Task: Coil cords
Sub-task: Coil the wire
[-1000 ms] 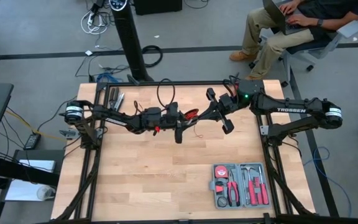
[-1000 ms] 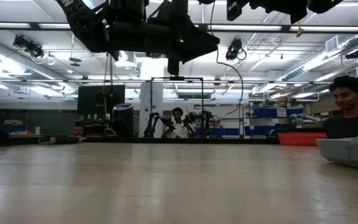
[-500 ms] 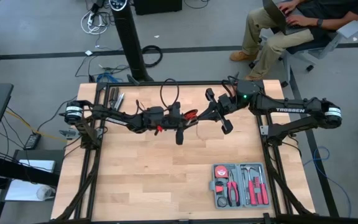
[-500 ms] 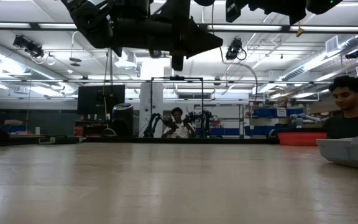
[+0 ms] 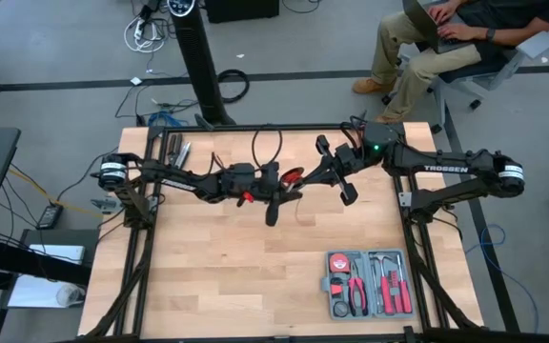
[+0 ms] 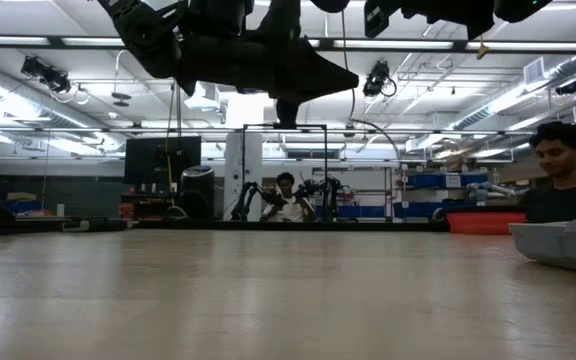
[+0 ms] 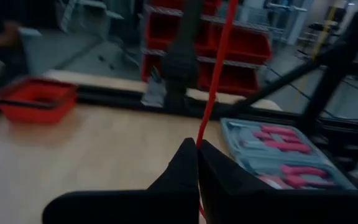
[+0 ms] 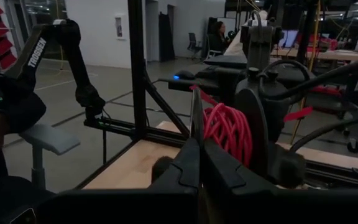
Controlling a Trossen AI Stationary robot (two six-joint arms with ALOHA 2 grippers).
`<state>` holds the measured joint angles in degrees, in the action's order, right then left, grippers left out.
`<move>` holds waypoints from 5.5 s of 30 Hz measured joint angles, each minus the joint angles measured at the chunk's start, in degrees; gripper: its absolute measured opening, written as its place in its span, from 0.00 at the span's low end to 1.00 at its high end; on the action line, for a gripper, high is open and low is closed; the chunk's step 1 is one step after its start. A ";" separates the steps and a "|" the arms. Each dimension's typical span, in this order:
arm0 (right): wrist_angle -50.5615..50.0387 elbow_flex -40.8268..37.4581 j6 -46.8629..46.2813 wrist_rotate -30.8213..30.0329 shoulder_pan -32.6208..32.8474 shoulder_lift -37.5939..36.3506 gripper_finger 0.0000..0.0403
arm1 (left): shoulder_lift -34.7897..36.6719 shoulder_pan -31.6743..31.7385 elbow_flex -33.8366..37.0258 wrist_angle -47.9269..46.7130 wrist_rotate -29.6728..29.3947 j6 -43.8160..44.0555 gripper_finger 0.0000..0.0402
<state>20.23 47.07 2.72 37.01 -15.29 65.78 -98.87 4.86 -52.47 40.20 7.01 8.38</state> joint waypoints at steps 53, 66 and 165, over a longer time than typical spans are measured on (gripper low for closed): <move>-6.06 0.04 -6.34 5.23 3.63 6.38 0.00 | 14.05 2.51 -6.21 -20.05 7.52 -55.98 0.00; -2.47 0.00 -5.19 6.88 4.14 6.34 0.00 | 11.52 2.18 -6.19 -16.30 7.06 -50.06 0.21; -7.30 0.05 -6.74 3.06 0.48 3.63 0.00 | 10.54 2.12 -44.33 -95.46 2.53 -39.50 0.01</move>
<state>12.93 47.11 -4.02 40.08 -14.81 69.41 -88.33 6.99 -96.80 -55.26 9.55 -31.12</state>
